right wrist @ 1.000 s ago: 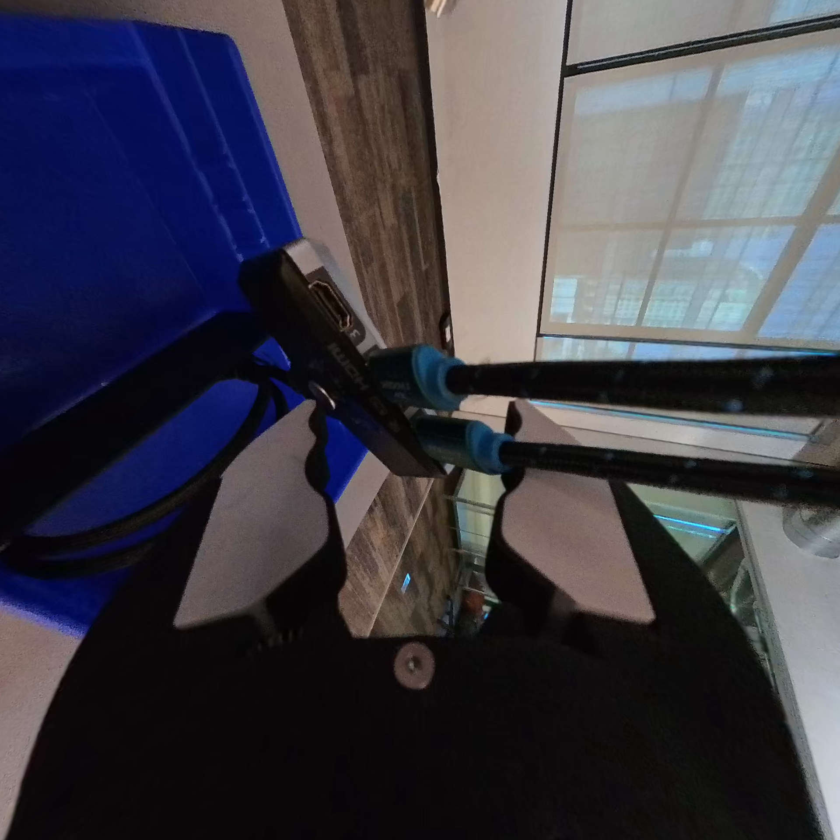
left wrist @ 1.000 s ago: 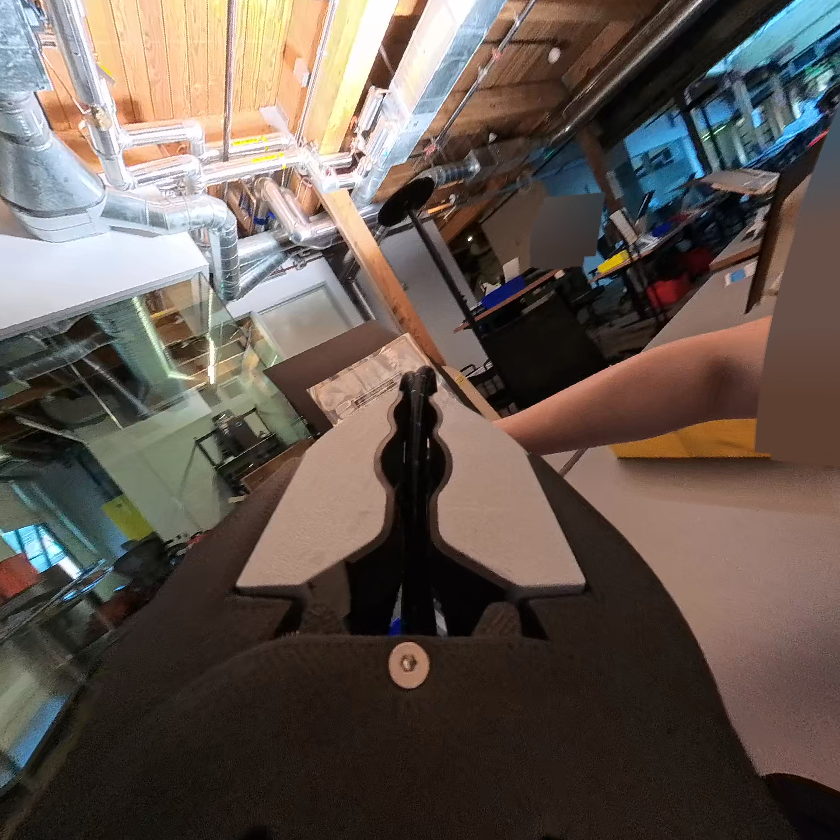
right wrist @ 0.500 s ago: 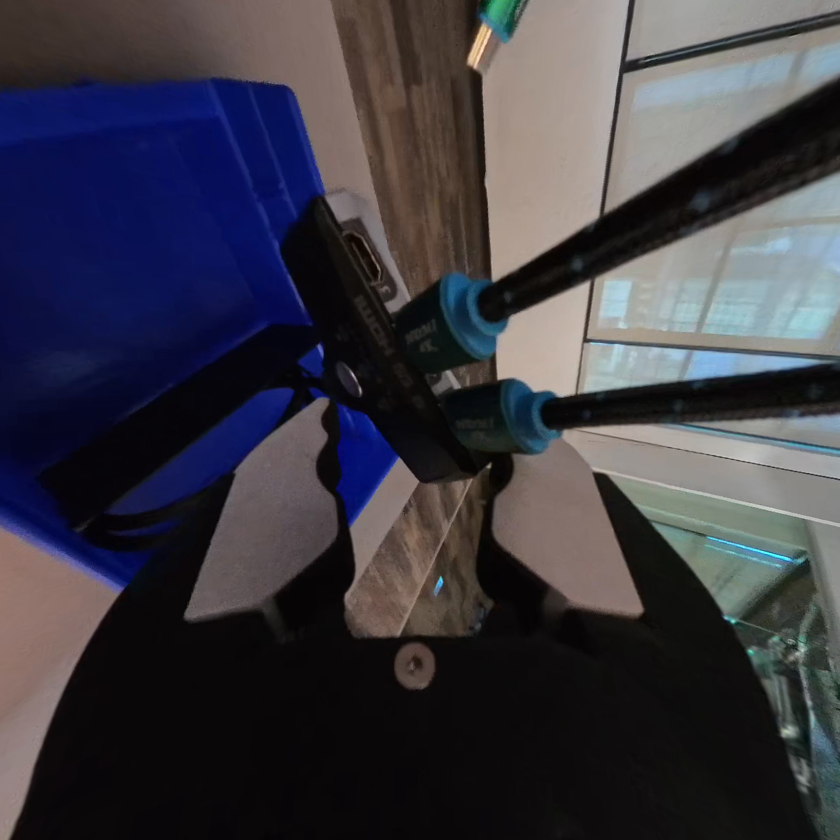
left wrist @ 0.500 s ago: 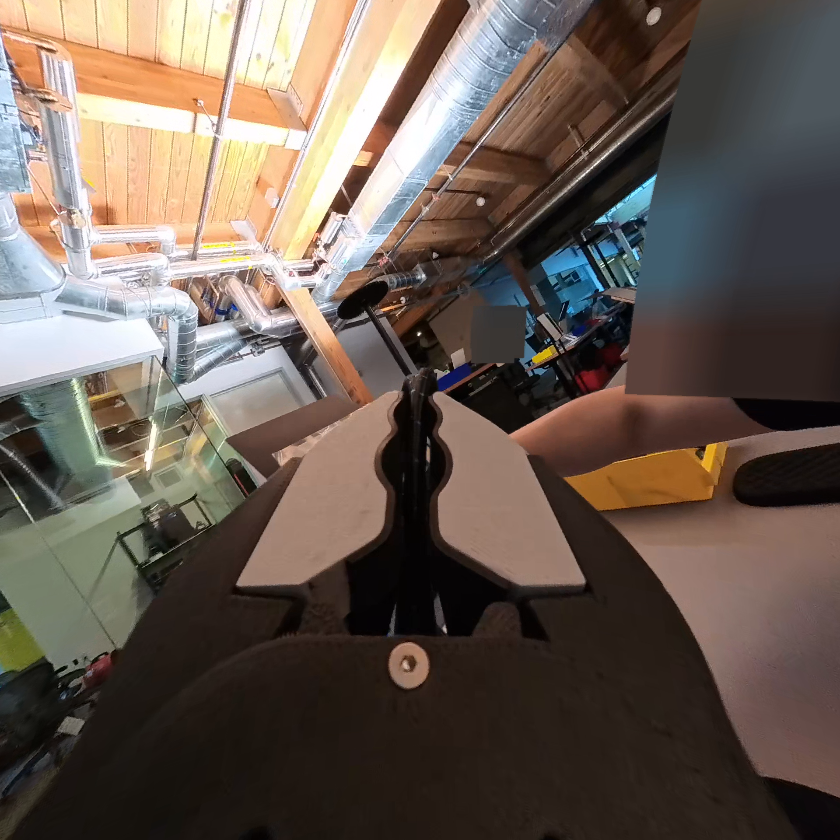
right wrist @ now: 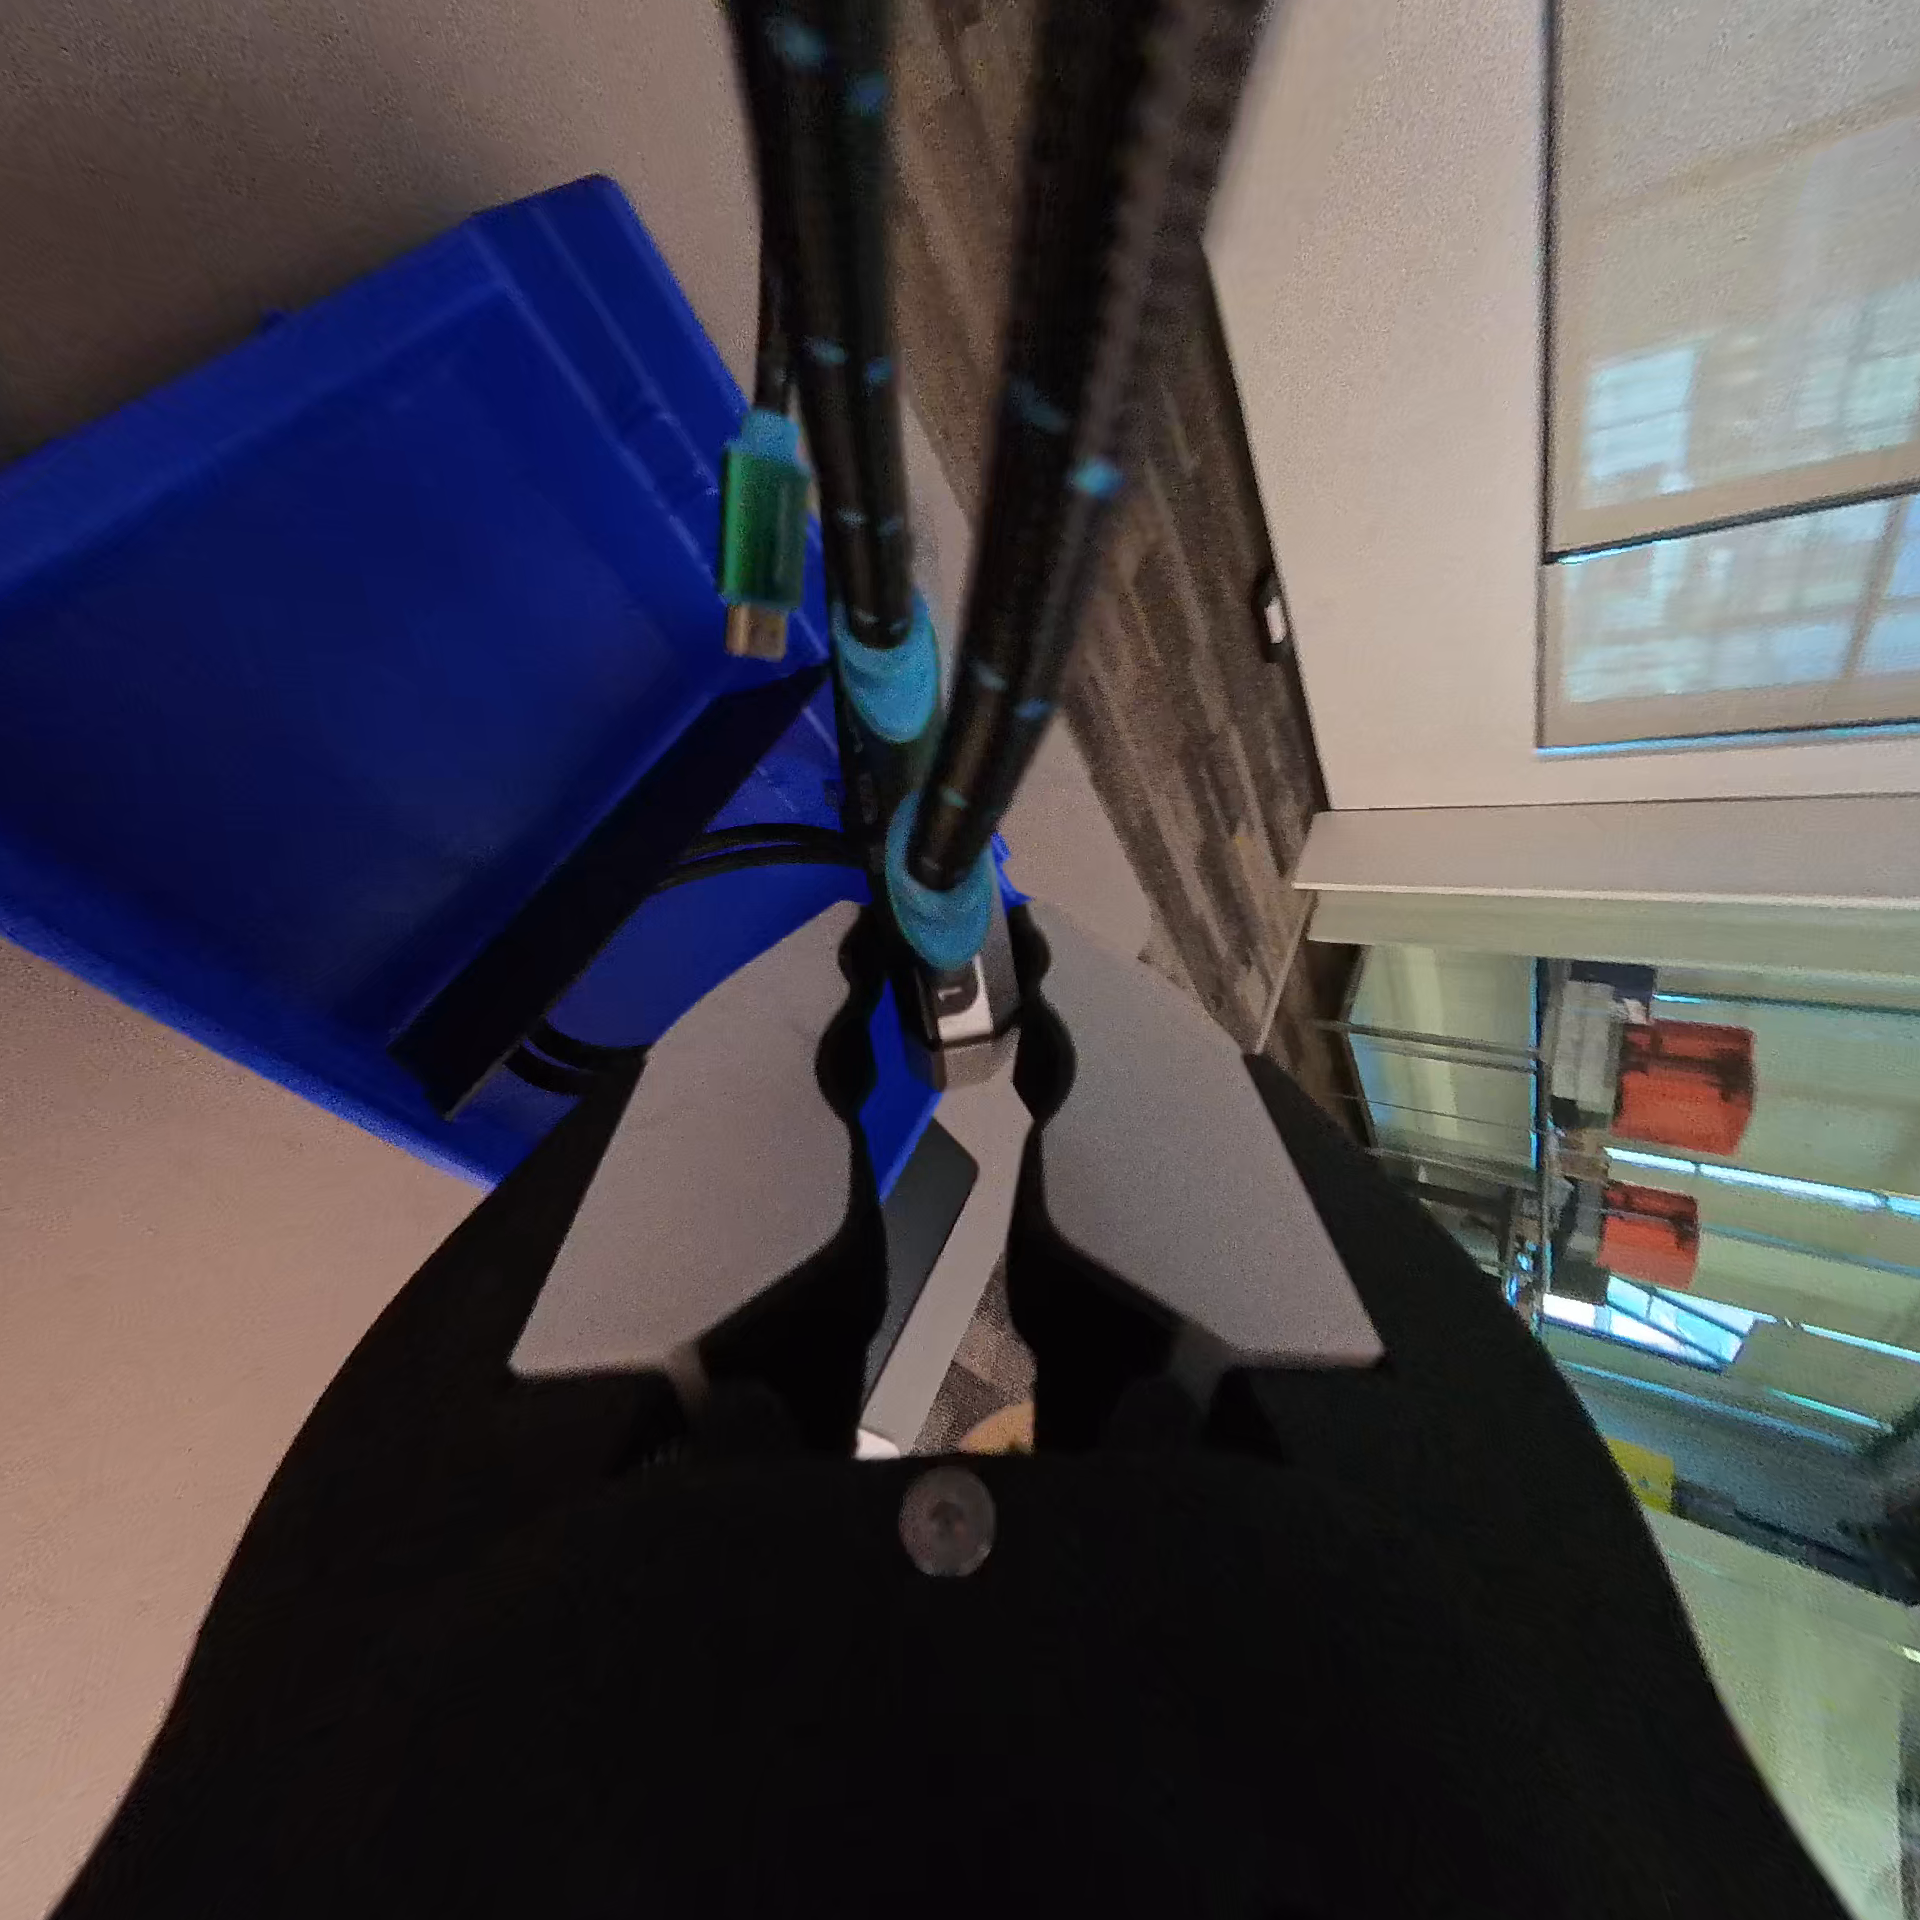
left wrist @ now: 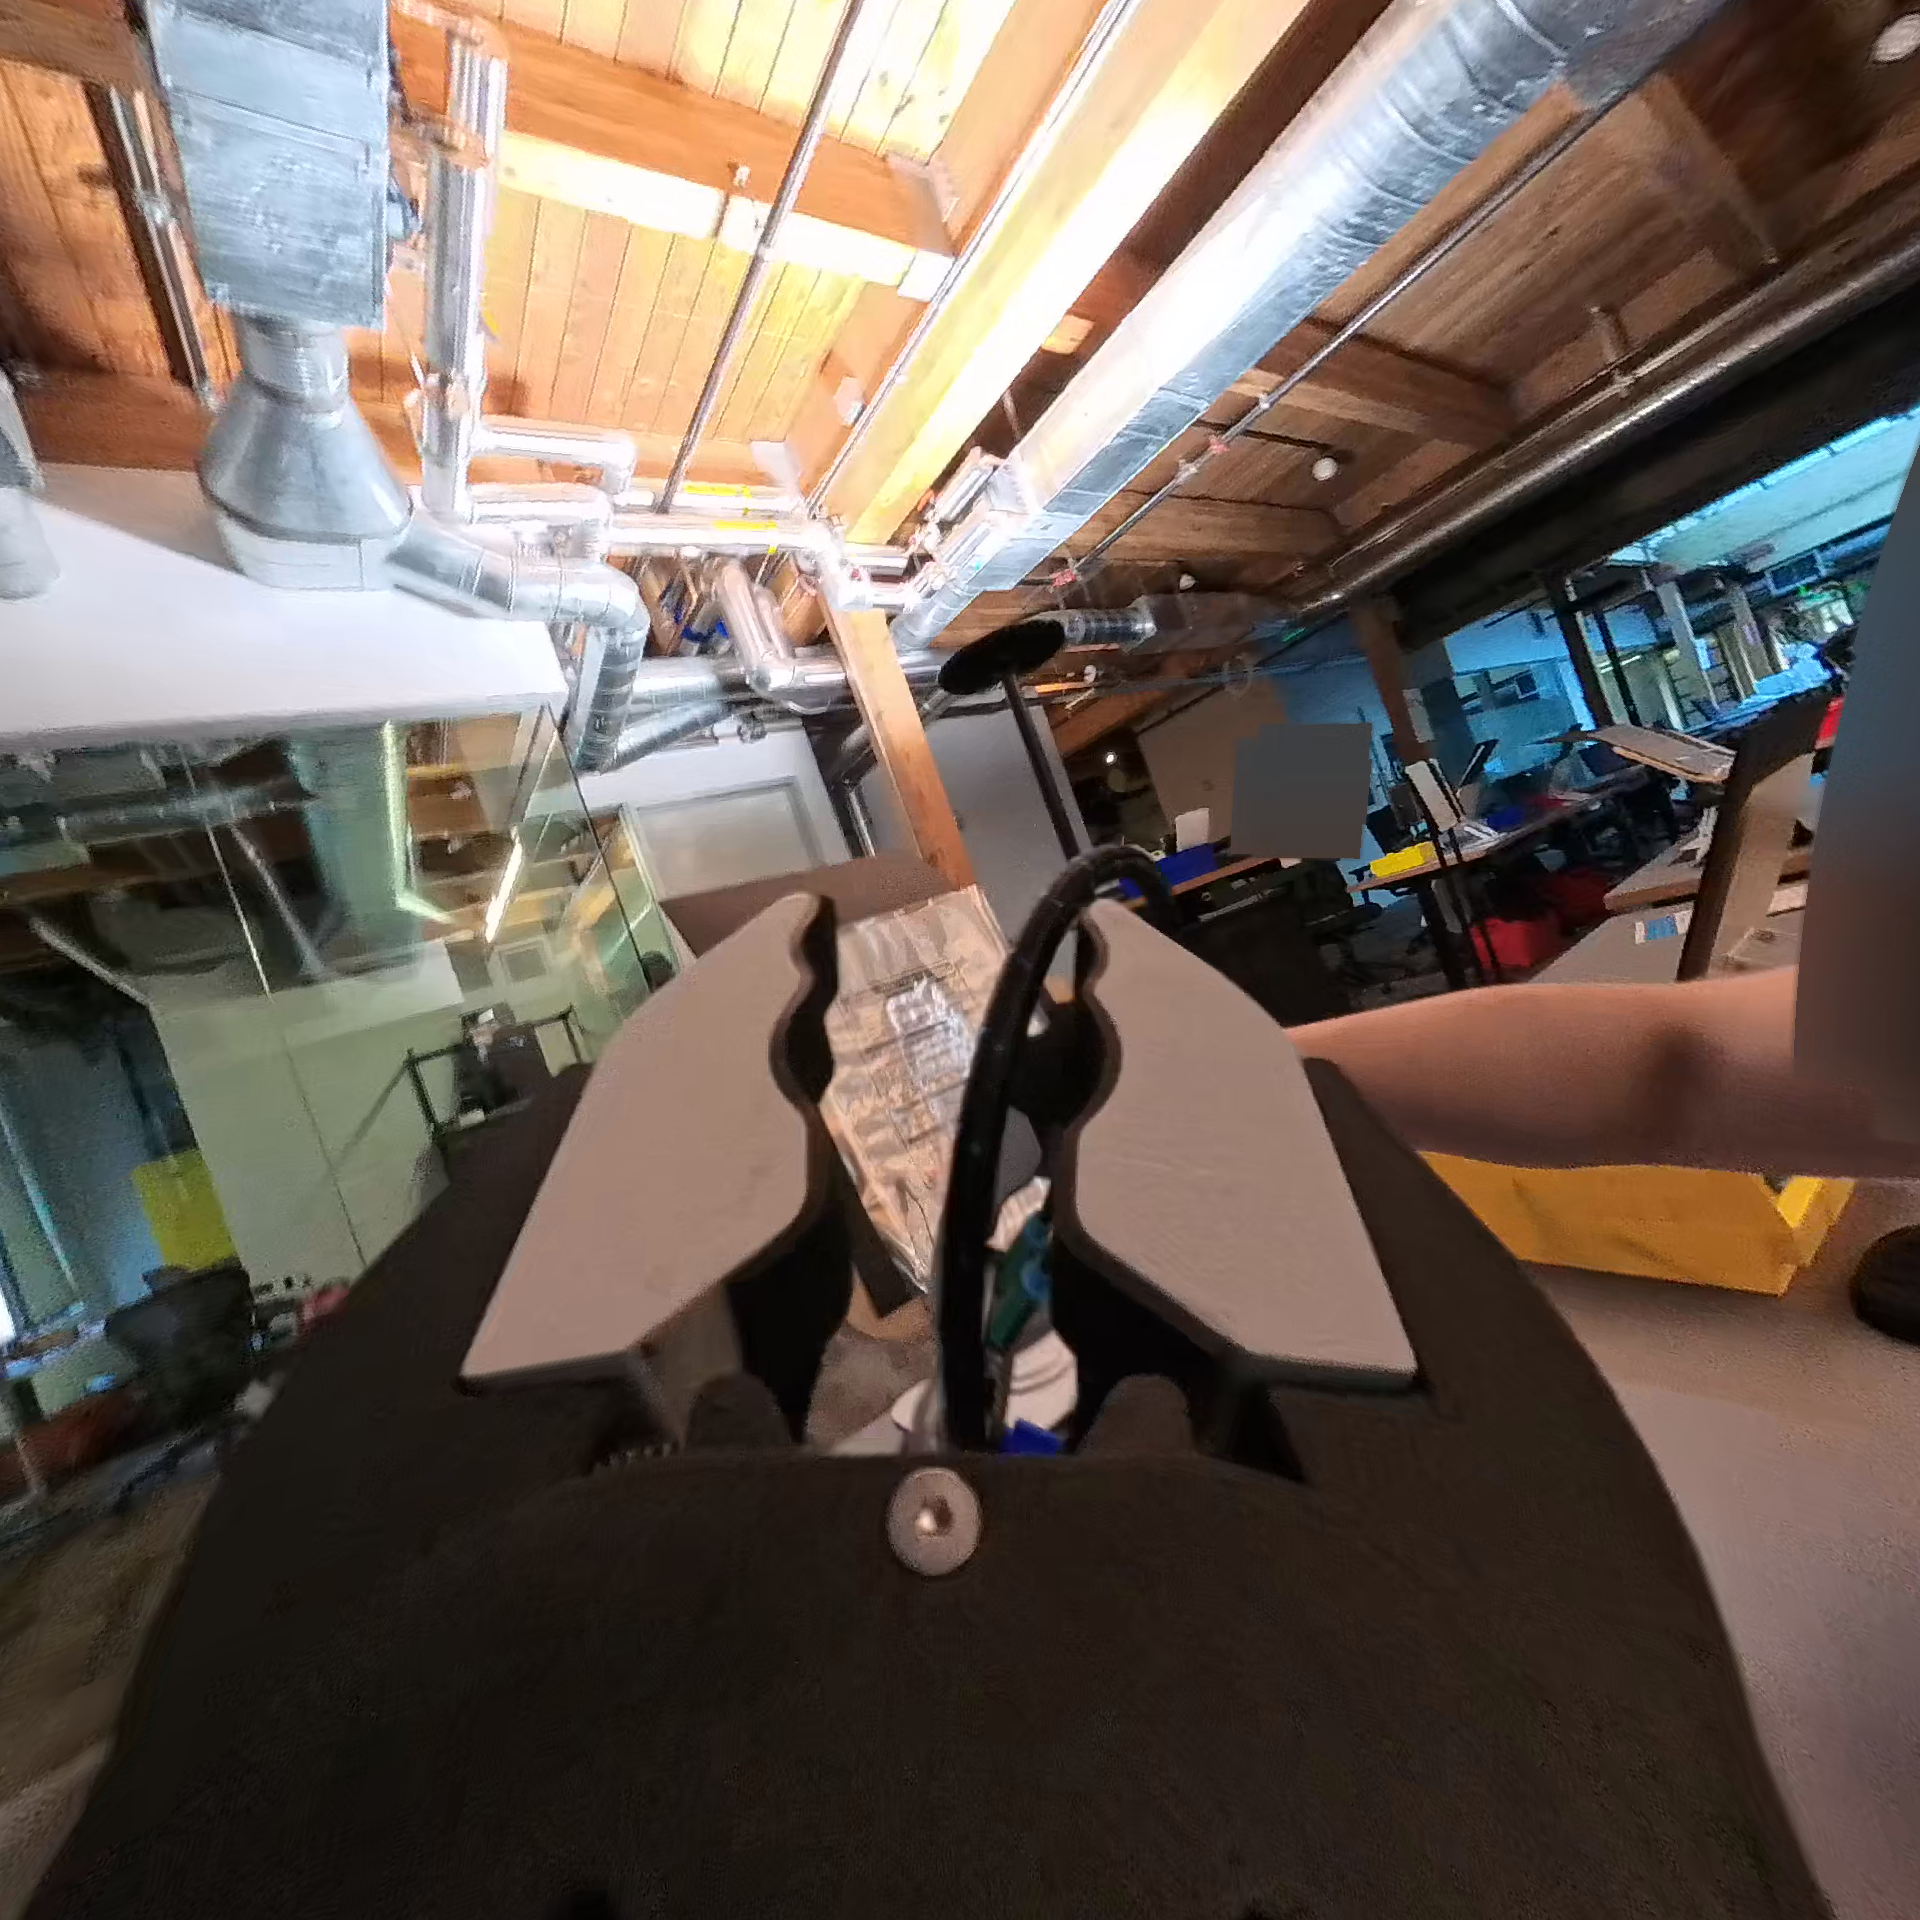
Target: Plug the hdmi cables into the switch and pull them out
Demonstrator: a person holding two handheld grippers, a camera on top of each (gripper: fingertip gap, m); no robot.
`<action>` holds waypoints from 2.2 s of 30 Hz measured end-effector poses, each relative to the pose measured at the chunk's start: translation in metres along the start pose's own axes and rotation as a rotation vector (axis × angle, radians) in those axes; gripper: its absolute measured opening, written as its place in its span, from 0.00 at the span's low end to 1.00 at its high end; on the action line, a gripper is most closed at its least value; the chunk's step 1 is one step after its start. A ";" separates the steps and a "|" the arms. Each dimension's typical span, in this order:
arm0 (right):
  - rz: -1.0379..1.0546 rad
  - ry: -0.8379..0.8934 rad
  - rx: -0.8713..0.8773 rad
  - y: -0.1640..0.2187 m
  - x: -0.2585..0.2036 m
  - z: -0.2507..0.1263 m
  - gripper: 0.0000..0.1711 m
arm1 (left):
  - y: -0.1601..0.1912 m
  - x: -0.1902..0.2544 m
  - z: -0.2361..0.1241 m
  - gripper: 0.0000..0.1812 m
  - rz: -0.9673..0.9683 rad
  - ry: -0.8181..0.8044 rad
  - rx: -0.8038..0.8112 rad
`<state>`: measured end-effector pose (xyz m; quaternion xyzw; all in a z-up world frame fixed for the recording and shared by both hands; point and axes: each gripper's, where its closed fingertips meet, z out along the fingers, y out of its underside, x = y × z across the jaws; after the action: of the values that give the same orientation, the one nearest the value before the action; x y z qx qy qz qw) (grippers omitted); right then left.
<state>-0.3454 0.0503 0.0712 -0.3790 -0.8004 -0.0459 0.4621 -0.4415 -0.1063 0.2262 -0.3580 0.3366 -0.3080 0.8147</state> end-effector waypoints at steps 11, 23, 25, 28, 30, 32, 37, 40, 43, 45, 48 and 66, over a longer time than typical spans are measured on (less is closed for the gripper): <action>-0.014 0.309 0.019 -0.009 0.061 -0.077 0.13 | -0.020 -0.061 -0.052 0.25 -0.255 -0.228 0.191; -0.242 0.435 -0.200 -0.023 -0.009 -0.186 0.13 | 0.034 -0.049 0.003 0.19 -0.239 -0.103 0.029; -0.230 0.440 -0.206 -0.024 -0.038 -0.200 0.13 | 0.046 -0.021 0.034 0.20 -0.171 -0.009 -0.036; -0.167 0.454 -0.222 -0.019 -0.077 -0.219 0.13 | 0.064 0.038 0.081 0.25 -0.067 0.198 -0.116; -0.095 0.472 -0.222 -0.012 -0.097 -0.232 0.13 | 0.072 0.073 0.105 0.25 -0.040 0.294 -0.140; -0.019 0.524 -0.189 -0.007 -0.107 -0.247 0.13 | 0.078 0.091 0.121 0.24 -0.045 0.333 -0.140; 0.106 0.659 -0.110 0.004 -0.110 -0.282 0.12 | 0.103 0.093 0.128 0.23 -0.105 0.343 -0.221; 0.228 0.767 0.008 0.006 -0.099 -0.301 0.13 | 0.126 0.073 0.121 0.15 -0.159 0.279 -0.340; 0.431 0.844 0.192 0.009 -0.087 -0.313 0.13 | 0.116 0.117 0.092 0.04 -0.342 0.636 -0.362; 0.601 0.833 0.341 0.011 -0.079 -0.316 0.12 | 0.110 0.129 0.092 0.06 -0.325 0.682 -0.346; 0.890 0.811 0.559 0.017 -0.071 -0.317 0.12 | 0.099 0.151 0.107 0.07 -0.343 0.708 -0.345; 2.117 0.526 1.130 0.122 -0.129 -0.213 0.12 | 0.221 0.221 0.202 0.27 0.780 0.154 -0.701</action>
<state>-0.0787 -0.0268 0.0585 -0.5674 0.1123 0.6302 0.5180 -0.0994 -0.0721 0.0836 -0.4335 0.5862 0.1234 0.6732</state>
